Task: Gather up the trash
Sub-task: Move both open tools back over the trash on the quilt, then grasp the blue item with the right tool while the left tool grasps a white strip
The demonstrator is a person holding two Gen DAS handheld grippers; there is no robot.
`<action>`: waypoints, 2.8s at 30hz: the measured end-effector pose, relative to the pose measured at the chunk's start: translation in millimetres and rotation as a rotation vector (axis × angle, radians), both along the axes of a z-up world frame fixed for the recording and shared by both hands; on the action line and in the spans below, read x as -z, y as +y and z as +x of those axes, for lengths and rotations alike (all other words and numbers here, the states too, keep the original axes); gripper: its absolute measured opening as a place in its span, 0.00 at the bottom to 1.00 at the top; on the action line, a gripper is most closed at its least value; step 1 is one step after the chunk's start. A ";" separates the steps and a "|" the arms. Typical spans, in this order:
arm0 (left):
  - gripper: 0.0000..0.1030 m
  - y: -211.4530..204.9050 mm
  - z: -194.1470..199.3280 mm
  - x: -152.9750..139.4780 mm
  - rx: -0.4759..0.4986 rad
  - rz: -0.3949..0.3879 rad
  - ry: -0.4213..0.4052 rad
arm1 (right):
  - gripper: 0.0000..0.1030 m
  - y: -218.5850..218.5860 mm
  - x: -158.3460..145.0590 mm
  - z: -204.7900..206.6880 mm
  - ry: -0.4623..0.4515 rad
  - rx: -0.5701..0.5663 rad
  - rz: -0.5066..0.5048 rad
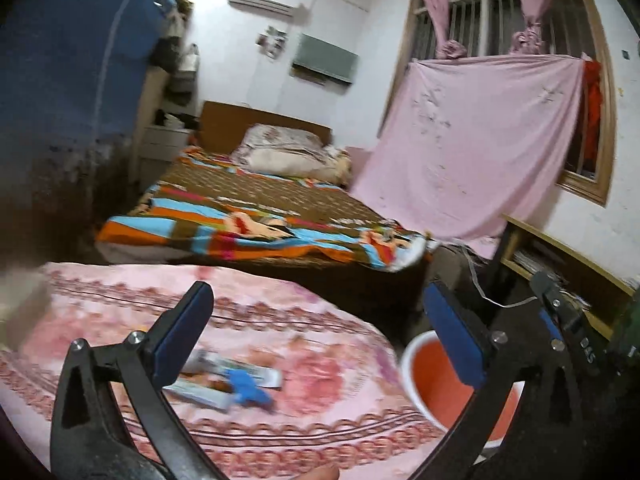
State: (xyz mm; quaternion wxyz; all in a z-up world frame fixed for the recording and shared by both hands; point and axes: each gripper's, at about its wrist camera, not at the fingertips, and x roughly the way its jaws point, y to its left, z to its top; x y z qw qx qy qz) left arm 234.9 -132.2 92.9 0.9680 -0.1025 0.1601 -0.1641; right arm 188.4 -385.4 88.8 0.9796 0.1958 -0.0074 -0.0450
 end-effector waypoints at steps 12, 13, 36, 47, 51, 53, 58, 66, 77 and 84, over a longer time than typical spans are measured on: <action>0.89 61.7 -19.3 3.6 -0.161 0.096 -0.108 | 1.00 77.7 -6.0 -3.9 -0.094 -0.112 -0.211; 0.89 67.0 -23.0 5.3 -0.167 0.114 -0.120 | 1.00 84.3 -5.1 -4.4 -0.109 -0.128 -0.220; 0.88 105.9 -2.5 47.8 -0.142 0.120 0.065 | 1.00 152.1 22.5 50.1 0.198 -0.360 -0.310; 0.55 101.8 32.3 75.6 -0.056 0.045 0.338 | 0.58 167.6 48.0 91.5 0.477 -0.477 -0.316; 0.48 100.2 42.8 86.4 -0.044 0.021 0.427 | 0.41 173.0 56.6 101.8 0.547 -0.553 -0.300; 0.47 98.9 45.6 90.5 -0.041 0.013 0.458 | 0.40 176.7 61.8 109.2 0.593 -0.595 -0.294; 0.44 93.0 48.3 93.1 -0.022 0.010 0.487 | 0.32 185.8 76.1 123.4 0.703 -0.646 -0.299; 0.41 87.9 55.3 94.4 -0.019 -0.031 0.517 | 0.17 177.7 71.9 120.0 0.681 -0.651 -0.260; 0.19 65.3 63.6 102.0 -0.018 -0.130 0.598 | 0.16 150.6 63.2 116.6 0.597 -0.587 -0.139; 0.05 60.4 73.7 108.9 -0.075 -0.193 0.620 | 0.16 143.3 62.9 117.5 0.584 -0.577 -0.096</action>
